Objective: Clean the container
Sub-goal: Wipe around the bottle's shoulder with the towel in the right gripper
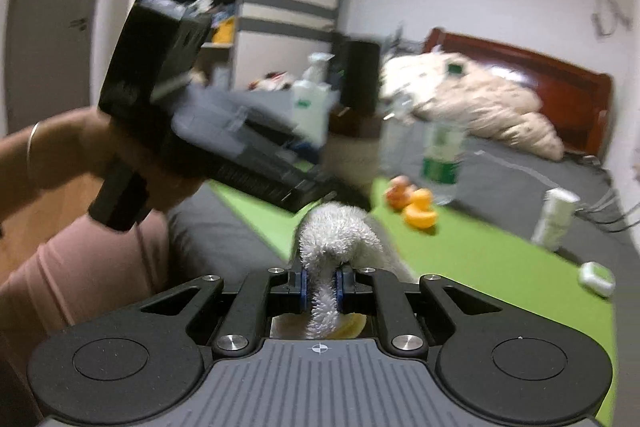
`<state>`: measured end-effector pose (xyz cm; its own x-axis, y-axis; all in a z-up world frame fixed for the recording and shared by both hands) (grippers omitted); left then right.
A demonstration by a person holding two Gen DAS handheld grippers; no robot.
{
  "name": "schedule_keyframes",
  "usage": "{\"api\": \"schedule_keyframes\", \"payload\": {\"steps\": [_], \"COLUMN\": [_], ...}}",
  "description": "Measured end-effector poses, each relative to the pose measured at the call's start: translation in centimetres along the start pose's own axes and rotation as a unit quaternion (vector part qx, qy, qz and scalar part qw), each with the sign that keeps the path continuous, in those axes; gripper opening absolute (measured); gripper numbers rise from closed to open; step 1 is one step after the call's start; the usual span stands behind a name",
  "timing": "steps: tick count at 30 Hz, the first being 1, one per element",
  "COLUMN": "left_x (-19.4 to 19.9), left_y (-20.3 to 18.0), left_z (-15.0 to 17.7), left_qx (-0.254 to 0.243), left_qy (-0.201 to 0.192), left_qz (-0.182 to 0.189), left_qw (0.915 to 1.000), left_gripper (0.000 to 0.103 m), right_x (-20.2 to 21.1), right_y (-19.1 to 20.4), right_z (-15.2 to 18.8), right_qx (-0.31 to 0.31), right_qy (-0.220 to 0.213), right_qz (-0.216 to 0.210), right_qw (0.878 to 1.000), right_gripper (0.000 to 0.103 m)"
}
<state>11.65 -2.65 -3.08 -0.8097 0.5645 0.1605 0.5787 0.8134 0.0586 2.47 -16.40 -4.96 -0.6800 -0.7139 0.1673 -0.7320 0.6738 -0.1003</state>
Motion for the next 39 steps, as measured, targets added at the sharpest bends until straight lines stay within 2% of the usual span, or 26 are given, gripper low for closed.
{"api": "schedule_keyframes", "payload": {"steps": [7,13,21,31,39], "left_x": [0.0,-0.1,0.1,0.1,0.1], "left_y": [-0.3,-0.7,-1.0,-1.2,-1.0], "left_z": [0.0,-0.1,0.0,0.0,0.1], "left_qx": [-0.014,-0.026,-0.034,-0.039,-0.035], "left_qy": [0.001,0.006,0.006,0.006,0.005], "left_qz": [-0.002,-0.003,0.000,0.003,0.001], "left_qw": [0.9999,0.9996,0.9994,0.9992,0.9994], "left_gripper": [0.044,0.044,0.044,0.044,0.044], "right_x": [2.0,-0.2,-4.0,-7.7,-10.0], "right_y": [-1.0,-0.9,-3.0,-4.4,-6.0], "right_z": [-5.5,-7.7,-7.5,-6.6,-5.8], "right_qx": [0.021,0.034,0.040,0.059,0.037], "right_qy": [-0.071,-0.098,-0.080,-0.051,-0.033], "right_qz": [0.030,0.029,0.047,0.023,-0.003], "right_qw": [0.997,0.994,0.995,0.997,0.999], "right_gripper": [0.013,0.013,0.013,0.013,0.013]}}
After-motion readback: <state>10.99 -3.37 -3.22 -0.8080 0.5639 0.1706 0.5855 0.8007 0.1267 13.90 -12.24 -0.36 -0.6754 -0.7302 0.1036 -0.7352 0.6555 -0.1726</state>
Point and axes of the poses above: each gripper's, at about its wrist camera, not at the fingertips, and x roughly against the way its jaws point, y to its left, z to its underside, the point moved 7 cm from there along -x, roughly the way its jaws point, and after that the axes turned 14 degrees about -y, right-handed, at the moved point
